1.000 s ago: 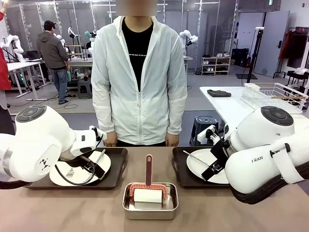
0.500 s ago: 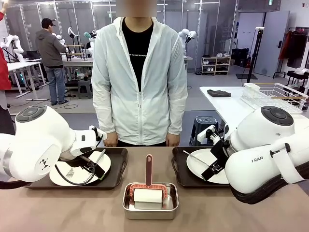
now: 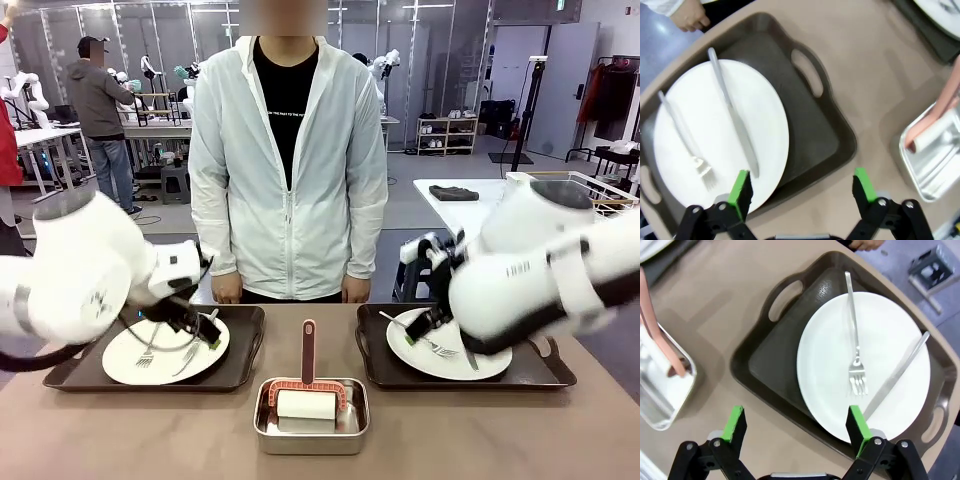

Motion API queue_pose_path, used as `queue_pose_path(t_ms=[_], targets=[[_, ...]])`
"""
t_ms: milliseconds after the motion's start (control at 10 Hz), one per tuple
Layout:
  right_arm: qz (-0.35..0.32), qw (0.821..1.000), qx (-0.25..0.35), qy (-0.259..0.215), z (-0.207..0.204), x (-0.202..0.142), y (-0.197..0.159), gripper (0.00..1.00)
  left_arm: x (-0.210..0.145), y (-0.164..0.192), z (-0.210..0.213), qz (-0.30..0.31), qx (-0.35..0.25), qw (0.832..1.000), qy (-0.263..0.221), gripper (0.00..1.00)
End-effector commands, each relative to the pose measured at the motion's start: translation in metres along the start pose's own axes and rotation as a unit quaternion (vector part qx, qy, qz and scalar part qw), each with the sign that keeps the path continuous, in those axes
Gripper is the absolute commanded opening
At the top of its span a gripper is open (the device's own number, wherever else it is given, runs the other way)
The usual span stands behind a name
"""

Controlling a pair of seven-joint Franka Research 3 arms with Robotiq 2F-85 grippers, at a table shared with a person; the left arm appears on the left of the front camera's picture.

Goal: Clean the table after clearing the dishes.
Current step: When the left (or right) Handle tray is removed, use the left hand (or right hand) to clean the left (or right) side of the table with the Lint Roller.

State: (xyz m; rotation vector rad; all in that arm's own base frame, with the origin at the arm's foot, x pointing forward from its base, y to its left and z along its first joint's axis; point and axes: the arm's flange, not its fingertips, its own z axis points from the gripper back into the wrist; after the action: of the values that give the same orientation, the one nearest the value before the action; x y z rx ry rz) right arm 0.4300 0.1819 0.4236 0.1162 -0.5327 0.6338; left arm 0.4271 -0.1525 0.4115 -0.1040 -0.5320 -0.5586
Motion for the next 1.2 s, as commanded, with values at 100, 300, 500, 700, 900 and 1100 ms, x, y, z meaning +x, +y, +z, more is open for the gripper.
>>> queue_pose_path(t_ms=[100, 300, 500, 700, 900, 1100], targets=[[-0.029, 0.995, 0.090, -0.009, 0.037, 0.046, -0.041, 1.00, 0.039, 0.044, 0.051, 0.042, -0.142, 0.989, -0.005, 1.00], [-0.104, 0.970, 0.219, -0.023, 0.057, 0.043, -0.072, 1.00, 0.035, 0.085, 0.071, 0.097, -0.271, 0.957, -0.031, 1.00], [-0.215, 0.918, 0.328, -0.053, 0.073, 0.013, -0.116, 1.00, 0.010, 0.137, 0.087, 0.149, -0.370, 0.914, -0.080, 1.00], [-0.306, 0.851, 0.418, -0.085, 0.084, -0.038, -0.173, 1.00, -0.034, 0.205, 0.092, 0.215, -0.428, 0.869, -0.121, 1.00], [-0.336, 0.807, 0.462, -0.152, 0.104, -0.092, -0.221, 1.00, -0.077, 0.258, 0.102, 0.252, -0.448, 0.844, -0.152, 1.00], [-0.375, 0.782, 0.468, -0.172, 0.114, -0.158, -0.269, 1.00, -0.120, 0.295, 0.116, 0.271, -0.443, 0.832, -0.197, 1.00]])
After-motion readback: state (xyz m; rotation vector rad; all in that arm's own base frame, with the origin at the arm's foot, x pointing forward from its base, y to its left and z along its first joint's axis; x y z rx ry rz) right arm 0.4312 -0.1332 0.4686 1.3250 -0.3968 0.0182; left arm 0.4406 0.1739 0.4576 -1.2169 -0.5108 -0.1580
